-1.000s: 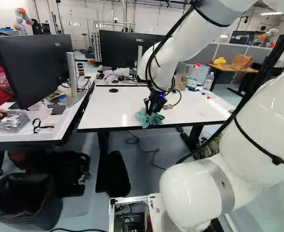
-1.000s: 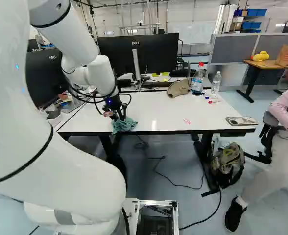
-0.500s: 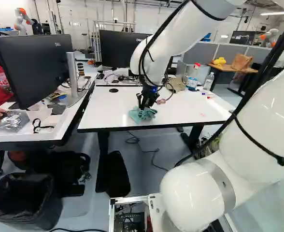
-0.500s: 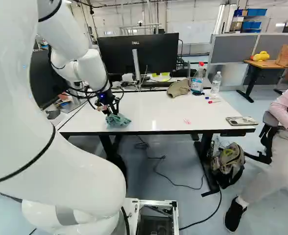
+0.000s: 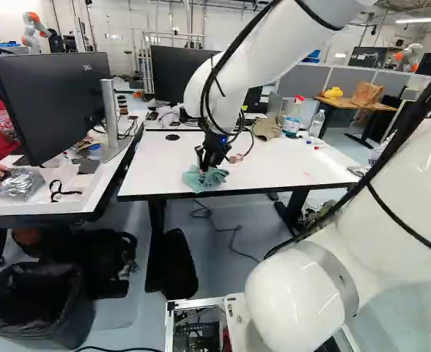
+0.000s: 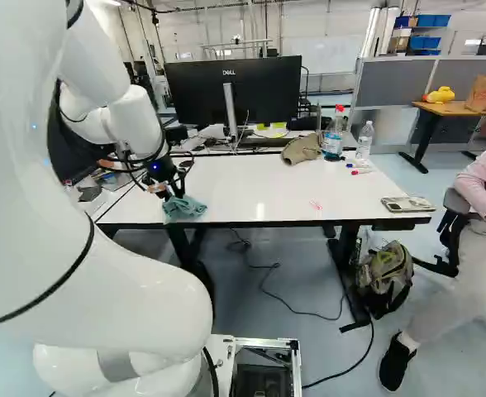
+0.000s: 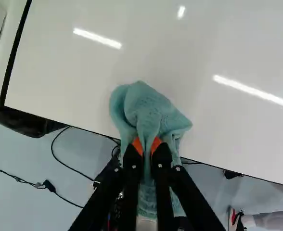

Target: Clean the table with the green towel

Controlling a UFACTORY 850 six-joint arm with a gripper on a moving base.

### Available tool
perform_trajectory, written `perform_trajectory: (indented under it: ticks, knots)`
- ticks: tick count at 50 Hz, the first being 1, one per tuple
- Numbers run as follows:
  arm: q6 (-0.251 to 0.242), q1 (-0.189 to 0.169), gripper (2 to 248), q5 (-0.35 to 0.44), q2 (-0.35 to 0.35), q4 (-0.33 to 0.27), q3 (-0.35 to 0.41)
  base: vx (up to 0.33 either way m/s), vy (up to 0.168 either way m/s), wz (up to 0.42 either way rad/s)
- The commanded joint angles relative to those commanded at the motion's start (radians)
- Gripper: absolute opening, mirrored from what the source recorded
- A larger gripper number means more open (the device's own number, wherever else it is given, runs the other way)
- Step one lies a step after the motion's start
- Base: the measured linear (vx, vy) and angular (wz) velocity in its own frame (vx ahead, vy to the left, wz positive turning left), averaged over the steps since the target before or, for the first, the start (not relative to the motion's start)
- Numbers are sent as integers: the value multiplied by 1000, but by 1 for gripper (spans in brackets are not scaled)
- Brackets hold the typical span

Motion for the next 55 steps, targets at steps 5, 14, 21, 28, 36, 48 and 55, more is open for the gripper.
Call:
perform_trajectory:
  ticks: [5,14,21,28,36,48,55]
  knots:
    - [0,18,38,0,24,0,21,0,0,0]
    - [0,28,38,0,45,0,39,0,0,0]
    - [0,28,38,0,45,0,39,0,0,0]
    - [0,28,38,0,45,0,39,0,0,0]
    - [0,25,38,0,51,0,39,0,0,0]
    - [0,-26,38,0,76,0,29,0,0,0]
    - [0,-63,38,0,93,0,22,0,0,0]
